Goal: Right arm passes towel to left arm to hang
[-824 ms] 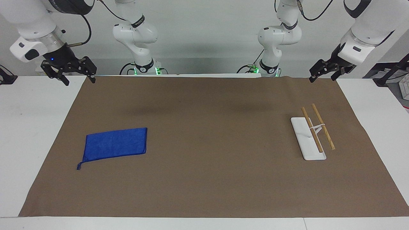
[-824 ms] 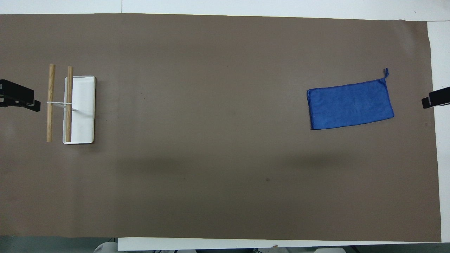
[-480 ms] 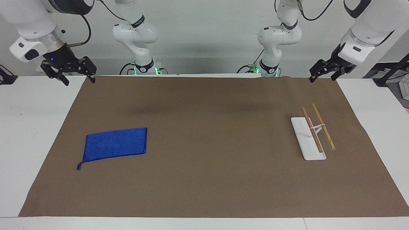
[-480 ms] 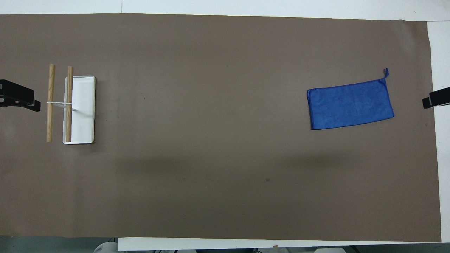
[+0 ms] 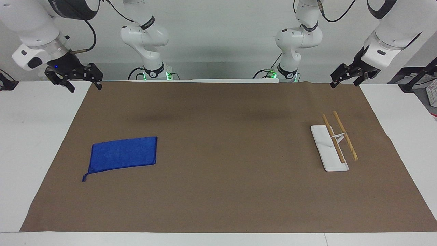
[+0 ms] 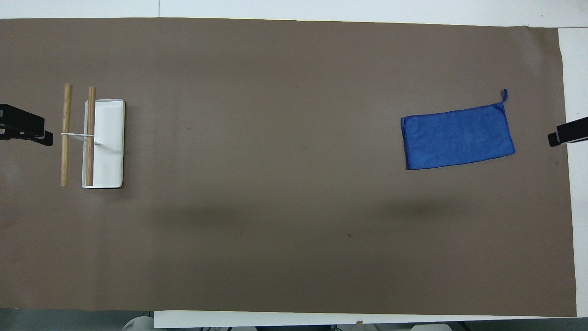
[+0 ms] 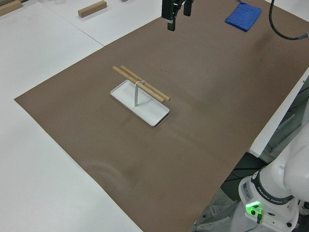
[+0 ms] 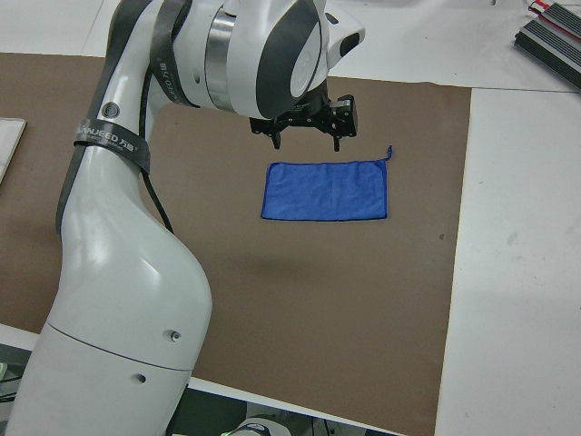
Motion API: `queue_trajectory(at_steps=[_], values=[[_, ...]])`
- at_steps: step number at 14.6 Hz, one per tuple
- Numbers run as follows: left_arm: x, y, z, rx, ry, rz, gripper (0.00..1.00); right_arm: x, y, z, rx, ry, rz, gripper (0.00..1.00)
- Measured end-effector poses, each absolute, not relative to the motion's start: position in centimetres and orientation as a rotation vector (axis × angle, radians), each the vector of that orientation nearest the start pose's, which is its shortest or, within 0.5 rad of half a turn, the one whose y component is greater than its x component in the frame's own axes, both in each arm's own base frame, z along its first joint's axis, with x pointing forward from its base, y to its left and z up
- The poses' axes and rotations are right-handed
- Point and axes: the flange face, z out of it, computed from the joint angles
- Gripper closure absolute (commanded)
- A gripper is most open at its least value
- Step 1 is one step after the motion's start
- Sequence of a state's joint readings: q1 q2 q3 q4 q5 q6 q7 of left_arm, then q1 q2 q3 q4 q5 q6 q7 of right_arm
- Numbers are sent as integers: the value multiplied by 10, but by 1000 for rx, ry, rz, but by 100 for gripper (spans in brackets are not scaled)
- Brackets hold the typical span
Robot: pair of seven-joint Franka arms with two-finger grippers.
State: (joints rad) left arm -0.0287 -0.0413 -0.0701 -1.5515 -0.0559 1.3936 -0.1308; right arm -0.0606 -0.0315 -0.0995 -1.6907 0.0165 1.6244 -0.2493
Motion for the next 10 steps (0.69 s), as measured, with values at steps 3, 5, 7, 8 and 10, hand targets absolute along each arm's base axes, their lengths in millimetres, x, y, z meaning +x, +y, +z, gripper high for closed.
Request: queue_trajectory(at_steps=[3,5,7,8,10], values=[[519,-59,641,-3174,-41,194,0,552,-96,493,-3126,-244,-75,0],[519,-59,641,-3174,-41,194,0,550,-97,429,-3140,-262,-154,0],[519,-59,641,-3174,-41,194,0,547,-95,384,-3149,-267,-191,0],[519,-59,641,-3174,-41,194,0,546,-94,367,-3151,-269,-182,0],[519,-59,641,-3174,-41,194,0,549,-94,347,-3154,-271,-172,0]])
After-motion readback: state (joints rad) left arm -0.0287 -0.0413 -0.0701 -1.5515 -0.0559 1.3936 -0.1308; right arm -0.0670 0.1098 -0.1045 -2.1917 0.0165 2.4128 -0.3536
